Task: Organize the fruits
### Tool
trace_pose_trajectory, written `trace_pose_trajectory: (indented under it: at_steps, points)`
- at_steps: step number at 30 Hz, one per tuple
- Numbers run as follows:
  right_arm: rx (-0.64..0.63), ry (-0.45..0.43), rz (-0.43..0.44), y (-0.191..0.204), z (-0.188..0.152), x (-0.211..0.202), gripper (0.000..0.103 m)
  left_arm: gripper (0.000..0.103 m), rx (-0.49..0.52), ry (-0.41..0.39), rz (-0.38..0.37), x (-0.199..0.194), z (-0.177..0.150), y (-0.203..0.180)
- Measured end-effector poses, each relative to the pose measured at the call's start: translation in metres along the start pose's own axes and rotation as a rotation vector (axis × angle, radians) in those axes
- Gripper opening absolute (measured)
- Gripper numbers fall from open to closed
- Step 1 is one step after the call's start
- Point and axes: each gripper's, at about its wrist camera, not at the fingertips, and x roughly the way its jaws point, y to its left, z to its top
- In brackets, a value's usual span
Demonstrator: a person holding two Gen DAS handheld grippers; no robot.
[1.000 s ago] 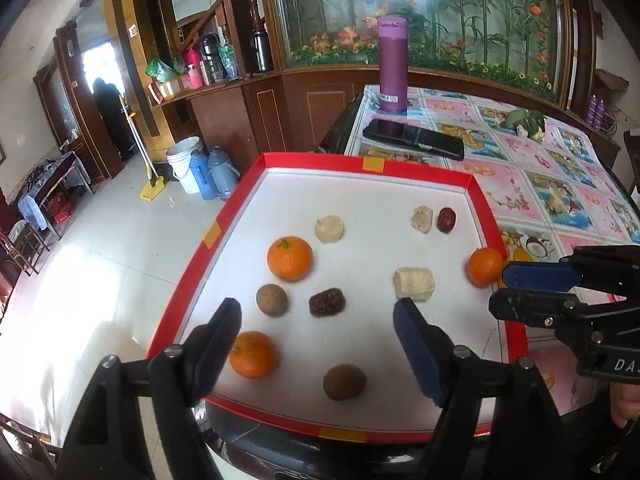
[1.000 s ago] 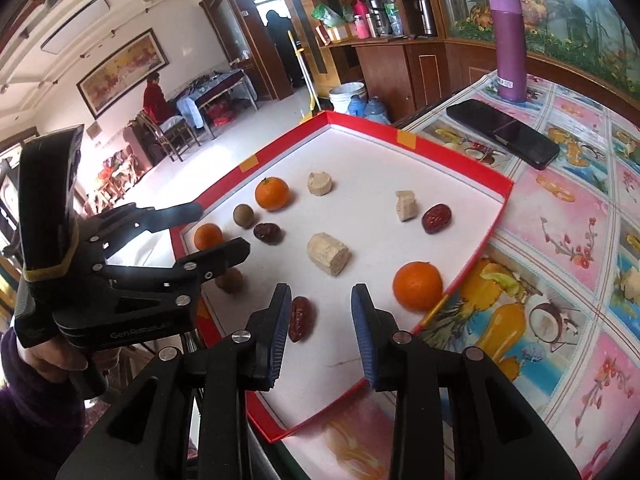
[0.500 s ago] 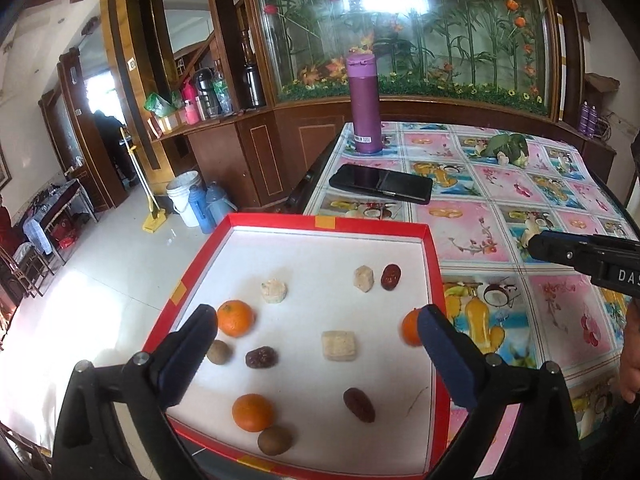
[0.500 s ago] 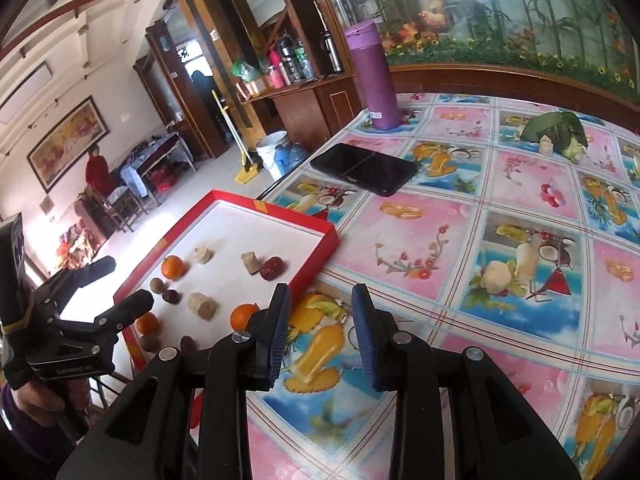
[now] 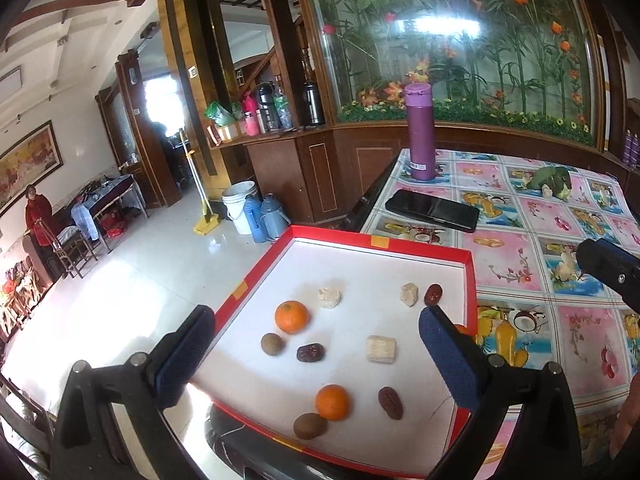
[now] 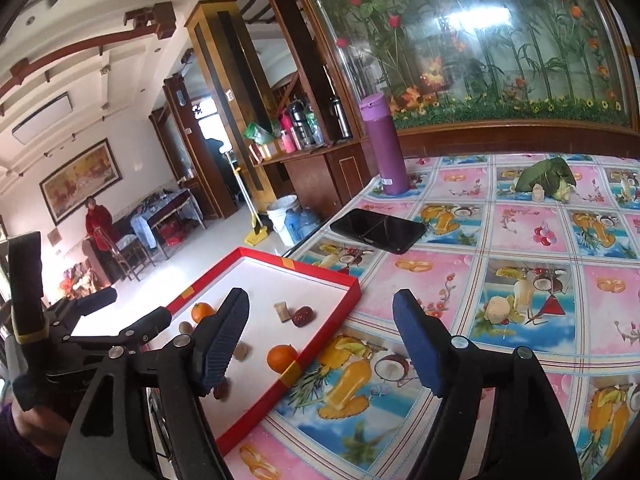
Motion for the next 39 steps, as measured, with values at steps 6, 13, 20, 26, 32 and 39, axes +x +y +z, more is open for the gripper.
trace_pose_trajectory:
  at_steps: [6, 13, 20, 26, 32, 39]
  points:
    - [-0.054, -0.010, -0.048, 0.025, -0.017, 0.002, 0.077, 0.103, -0.048, -0.027, 0.049, -0.008, -0.006, 0.023]
    - [-0.087, -0.041, -0.090, 0.057, -0.029, -0.003, 0.084, 0.103, -0.072, -0.037, 0.066, -0.013, -0.016, 0.042]
    - [-0.076, -0.053, -0.088, 0.075, -0.028, -0.006, 0.085, 0.103, -0.088, -0.028, 0.069, -0.014, -0.024, 0.055]
    - [-0.099, -0.037, -0.086, 0.091, -0.031, -0.001, 0.085, 0.103, -0.093, -0.048, 0.084, -0.019, -0.026, 0.062]
    - [-0.127, -0.024, -0.090, 0.105, -0.035, 0.005, 0.085, 0.103, -0.104, -0.029, 0.073, -0.019, -0.026, 0.070]
    - [-0.142, -0.012, -0.088, 0.114, -0.038, 0.010, 0.085, 0.103, -0.131, -0.024, 0.094, -0.020, -0.031, 0.084]
